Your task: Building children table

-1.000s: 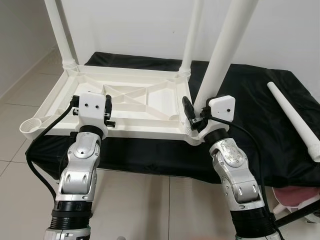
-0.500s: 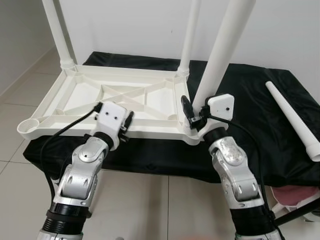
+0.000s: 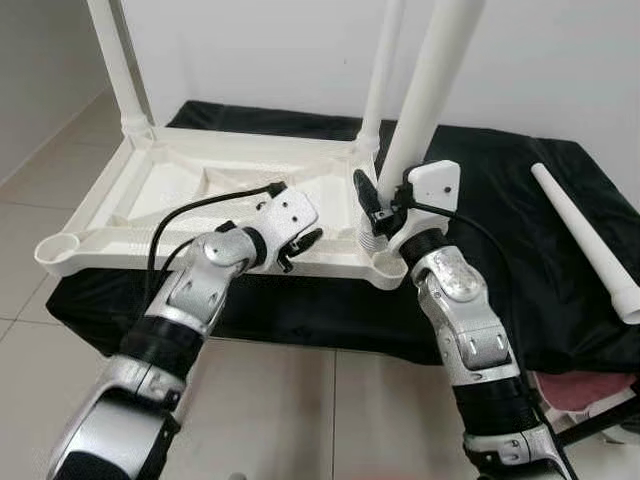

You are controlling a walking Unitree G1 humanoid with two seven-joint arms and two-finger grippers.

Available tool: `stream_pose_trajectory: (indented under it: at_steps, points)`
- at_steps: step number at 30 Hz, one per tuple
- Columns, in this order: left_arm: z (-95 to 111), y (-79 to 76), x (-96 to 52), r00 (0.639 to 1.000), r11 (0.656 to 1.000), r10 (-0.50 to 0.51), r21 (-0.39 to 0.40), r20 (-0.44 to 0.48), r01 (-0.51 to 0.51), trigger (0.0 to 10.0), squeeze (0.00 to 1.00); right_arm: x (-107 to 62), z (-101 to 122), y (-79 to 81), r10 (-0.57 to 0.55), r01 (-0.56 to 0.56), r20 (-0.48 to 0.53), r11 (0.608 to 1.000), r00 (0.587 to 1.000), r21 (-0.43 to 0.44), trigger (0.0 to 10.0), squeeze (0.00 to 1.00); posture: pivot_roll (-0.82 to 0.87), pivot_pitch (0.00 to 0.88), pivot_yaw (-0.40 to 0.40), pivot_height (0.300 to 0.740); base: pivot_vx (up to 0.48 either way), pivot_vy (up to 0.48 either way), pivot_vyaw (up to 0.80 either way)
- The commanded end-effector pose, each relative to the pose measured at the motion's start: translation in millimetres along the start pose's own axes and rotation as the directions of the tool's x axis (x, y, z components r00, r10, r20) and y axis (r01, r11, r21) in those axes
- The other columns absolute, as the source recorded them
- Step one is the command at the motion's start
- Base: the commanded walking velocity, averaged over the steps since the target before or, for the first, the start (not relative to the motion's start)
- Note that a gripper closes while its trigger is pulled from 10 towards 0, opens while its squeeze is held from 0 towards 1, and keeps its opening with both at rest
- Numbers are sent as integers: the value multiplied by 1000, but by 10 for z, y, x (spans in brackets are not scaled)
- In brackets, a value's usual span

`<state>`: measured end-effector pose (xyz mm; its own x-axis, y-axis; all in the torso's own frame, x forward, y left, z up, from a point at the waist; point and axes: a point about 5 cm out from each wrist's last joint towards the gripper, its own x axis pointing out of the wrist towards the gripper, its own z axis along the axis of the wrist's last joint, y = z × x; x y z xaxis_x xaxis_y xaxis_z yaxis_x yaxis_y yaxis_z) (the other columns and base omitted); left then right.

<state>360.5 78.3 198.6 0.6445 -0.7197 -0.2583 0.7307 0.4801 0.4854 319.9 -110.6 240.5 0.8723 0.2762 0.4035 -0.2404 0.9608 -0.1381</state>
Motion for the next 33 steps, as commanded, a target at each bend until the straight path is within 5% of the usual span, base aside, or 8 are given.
stream_pose_trajectory:
  at_steps: [1, 2, 3, 4, 10, 18, 33]
  points:
    - [45, -66, 88, 994, 994, -108, 0, 14, 108, 10000, 1000, 2, 15, -59, -24, 24, 8, 1000, 1000, -7, 10000, 0, 55, 78, -50, 740, 0, 0, 0]
    - [45, -66, 88, 994, 994, -108, 0, 14, 108, 10000, 1000, 2, 15, -59, -24, 24, 8, 1000, 1000, -7, 10000, 0, 55, 78, -50, 740, 0, 0, 0]
    - [60, -81, 134, 990, 990, -139, -1, 12, 139, 10000, 733, 4, 23, -70, -29, 30, 11, 1000, 1000, -10, 10000, 0, 52, 81, -47, 740, 0, 0, 0]
    - [77, -119, 232, 982, 981, -191, -17, 8, 191, 10000, 0, 2, 40, -85, -36, 36, 17, 999, 999, -17, 10000, 0, 42, 90, -39, 740, 0, 0, 0]
    - [70, -221, 411, 970, 969, -241, -66, -22, 239, 10000, 0, -43, 58, -107, -59, 59, 20, 998, 998, -29, 10000, 0, 20, 100, -15, 740, 0, 0, 0]
    - [-33, -238, 529, 977, 979, -182, -113, -111, 169, 10000, 0, -121, 77, -117, -92, 93, 20, 995, 996, -30, 10000, 0, -14, 121, 11, 740, 0, 0, 0]
    - [-110, -51, 509, 987, 993, -11, -120, -163, -9, 10000, 0, -278, 127, -157, -139, 139, 6, 989, 990, -48, 10000, 0, -72, 158, 31, 740, 0, 0, 0]
